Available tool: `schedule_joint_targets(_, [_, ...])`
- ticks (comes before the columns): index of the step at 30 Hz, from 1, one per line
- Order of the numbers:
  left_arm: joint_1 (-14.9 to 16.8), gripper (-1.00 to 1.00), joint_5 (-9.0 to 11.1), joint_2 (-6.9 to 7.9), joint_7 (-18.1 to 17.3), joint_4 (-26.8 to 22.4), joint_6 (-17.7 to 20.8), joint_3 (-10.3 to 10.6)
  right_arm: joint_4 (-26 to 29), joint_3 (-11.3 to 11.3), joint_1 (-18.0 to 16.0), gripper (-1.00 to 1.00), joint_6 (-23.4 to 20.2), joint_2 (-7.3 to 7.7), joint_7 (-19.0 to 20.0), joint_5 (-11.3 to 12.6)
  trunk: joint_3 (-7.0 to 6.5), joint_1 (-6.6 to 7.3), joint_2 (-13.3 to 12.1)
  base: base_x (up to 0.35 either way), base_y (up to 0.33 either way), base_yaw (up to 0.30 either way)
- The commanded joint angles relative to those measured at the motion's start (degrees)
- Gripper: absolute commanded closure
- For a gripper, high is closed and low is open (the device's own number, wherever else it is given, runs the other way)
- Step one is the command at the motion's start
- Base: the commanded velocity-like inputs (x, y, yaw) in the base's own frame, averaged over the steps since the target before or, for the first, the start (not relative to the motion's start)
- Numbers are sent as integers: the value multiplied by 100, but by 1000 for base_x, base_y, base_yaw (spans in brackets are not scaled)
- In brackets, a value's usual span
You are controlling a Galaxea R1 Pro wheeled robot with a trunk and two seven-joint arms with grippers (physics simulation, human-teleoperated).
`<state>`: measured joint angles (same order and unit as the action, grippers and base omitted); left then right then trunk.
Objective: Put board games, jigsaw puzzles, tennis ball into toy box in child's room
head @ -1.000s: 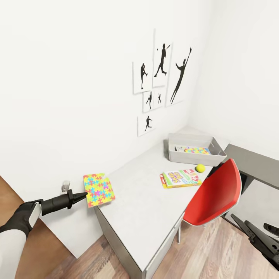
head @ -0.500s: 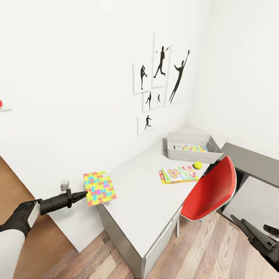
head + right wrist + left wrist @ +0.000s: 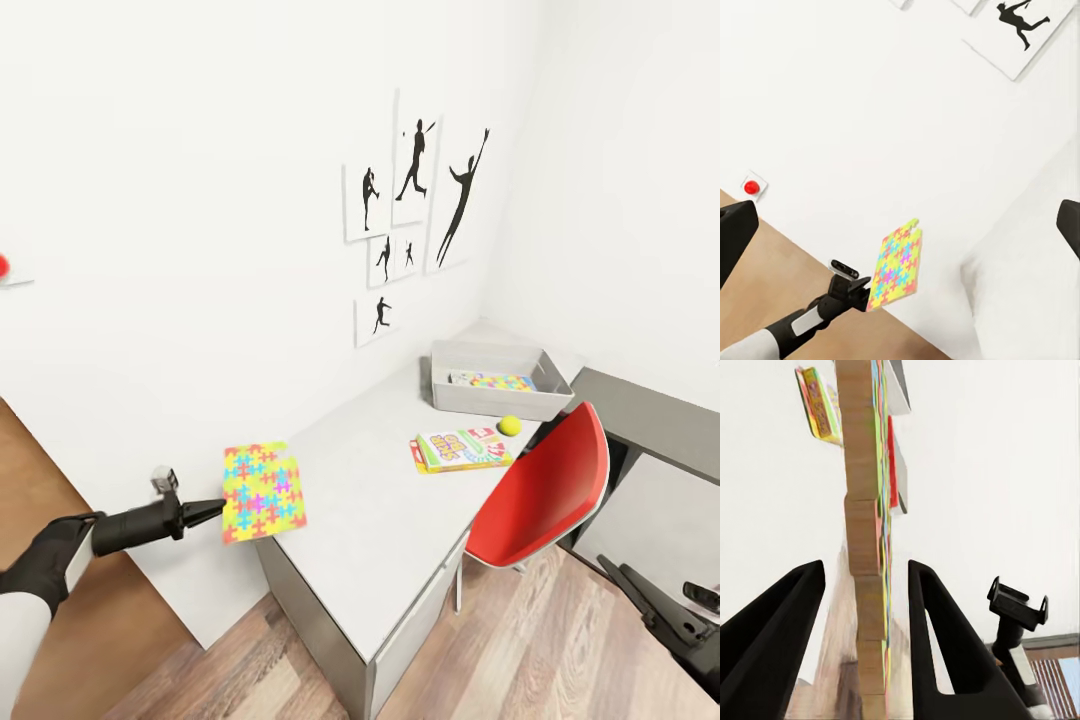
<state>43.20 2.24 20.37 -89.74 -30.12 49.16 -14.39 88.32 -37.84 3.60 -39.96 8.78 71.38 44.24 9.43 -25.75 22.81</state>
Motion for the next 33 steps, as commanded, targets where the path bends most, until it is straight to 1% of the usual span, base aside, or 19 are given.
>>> schedule_joint_targets(1, [-3,100,-6,30,-26,2,46,105,2,6,0,-100,-35,-1,-71,28,10,-3,11,0,0,0])
schedule_joint_targets(2, [-7,100,-5,40,-26,3,40,145,2,8,0,-100,-28,-3,-118,25,10,-3,11,0,0,0])
schedule_joint_targets(3, [-14,100,-7,55,-26,4,16,202,-2,10,0,-100,-3,-8,-240,15,10,-3,11,0,0,0])
schedule_joint_targets(5, [-21,100,-8,73,-26,5,-15,252,-3,12,0,-100,47,-10,-449,-7,10,-3,11,0,0,0])
schedule_joint_targets(8, [-26,100,-6,100,-26,5,-31,278,5,37,0,-100,60,-9,-653,-27,10,-3,11,0,0,0])
schedule_joint_targets(11, [-29,100,0,139,-26,6,-41,304,15,167,0,-100,45,5,-994,-49,10,-3,11,0,0,0])
schedule_joint_targets(12, [-30,100,2,149,-26,6,-43,311,16,234,0,-100,37,31,-1234,-53,10,-3,11,0,0,0])
schedule_joint_targets(13, [-30,100,2,153,-26,6,-44,313,17,257,0,-100,33,41,-1369,-54,10,-3,11,0,0,0])
schedule_joint_targets(14, [-31,100,3,170,-26,6,-46,314,10,298,0,-100,1,64,-1756,-34,10,-3,11,0,0,0])
schedule_joint_targets(17, [-31,100,4,220,-26,6,-47,308,-5,326,0,-100,-94,76,-2088,23,10,-3,11,0,0,0])
schedule_joint_targets(22, [-31,100,-4,292,-26,6,-41,301,-5,363,0,-100,-110,15,-2106,38,10,-3,11,0,0,0])
schedule_joint_targets(26, [-28,100,-7,325,-26,6,-39,301,-1,369,0,-100,-110,5,-2103,40,9,-3,11,0,0,-2])
schedule_joint_targets(33, [-26,100,-5,320,-26,6,-46,319,1,372,0,-100,-123,8,-2095,45,-27,-3,11,-8,0,-128])
